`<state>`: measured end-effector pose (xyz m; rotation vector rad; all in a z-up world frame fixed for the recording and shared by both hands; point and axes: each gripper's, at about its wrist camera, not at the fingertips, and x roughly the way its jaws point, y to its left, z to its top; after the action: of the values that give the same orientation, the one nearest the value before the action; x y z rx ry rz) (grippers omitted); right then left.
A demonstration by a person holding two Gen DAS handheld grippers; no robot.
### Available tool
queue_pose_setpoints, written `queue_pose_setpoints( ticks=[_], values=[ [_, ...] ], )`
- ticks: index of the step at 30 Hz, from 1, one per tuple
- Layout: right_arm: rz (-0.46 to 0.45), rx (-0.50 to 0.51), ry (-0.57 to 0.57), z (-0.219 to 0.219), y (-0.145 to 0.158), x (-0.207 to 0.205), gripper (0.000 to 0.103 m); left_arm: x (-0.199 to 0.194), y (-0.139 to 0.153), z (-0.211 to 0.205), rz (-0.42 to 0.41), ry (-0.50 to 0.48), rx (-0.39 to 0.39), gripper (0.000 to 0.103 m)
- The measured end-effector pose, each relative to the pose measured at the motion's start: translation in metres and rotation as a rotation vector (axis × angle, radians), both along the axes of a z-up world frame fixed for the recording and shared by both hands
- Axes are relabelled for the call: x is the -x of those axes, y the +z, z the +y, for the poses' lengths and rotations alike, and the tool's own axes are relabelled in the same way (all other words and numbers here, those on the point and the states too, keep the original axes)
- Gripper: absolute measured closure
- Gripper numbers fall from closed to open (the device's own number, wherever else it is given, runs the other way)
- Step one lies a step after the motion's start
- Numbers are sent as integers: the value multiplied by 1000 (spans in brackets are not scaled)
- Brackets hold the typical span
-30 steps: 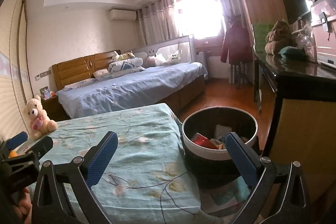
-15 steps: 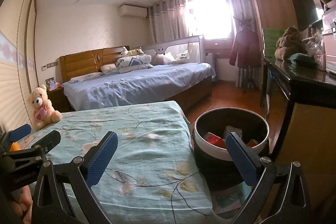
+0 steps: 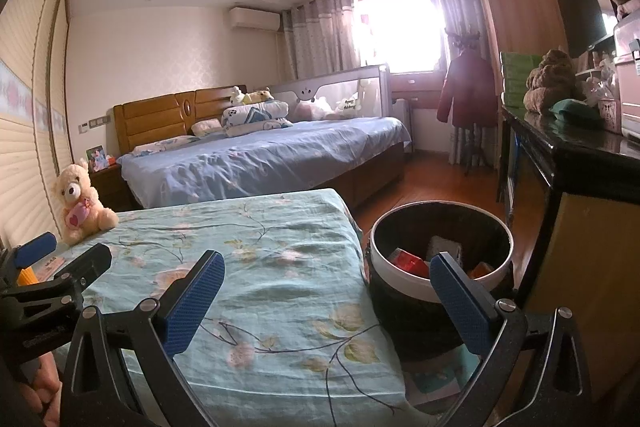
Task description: Collect trash
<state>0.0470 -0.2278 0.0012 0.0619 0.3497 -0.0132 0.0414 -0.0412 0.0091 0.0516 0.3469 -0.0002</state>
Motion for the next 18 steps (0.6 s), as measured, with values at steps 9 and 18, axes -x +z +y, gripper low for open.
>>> queue_pose_setpoints(
  ticks=[9, 18],
  values=[
    [5, -3, 3, 0, -3, 2, 0, 1, 1, -2, -2, -9, 4, 0],
    [9, -4, 8, 1, -4, 3, 0, 1, 1, -4, 2, -15, 4, 0]
  ],
)
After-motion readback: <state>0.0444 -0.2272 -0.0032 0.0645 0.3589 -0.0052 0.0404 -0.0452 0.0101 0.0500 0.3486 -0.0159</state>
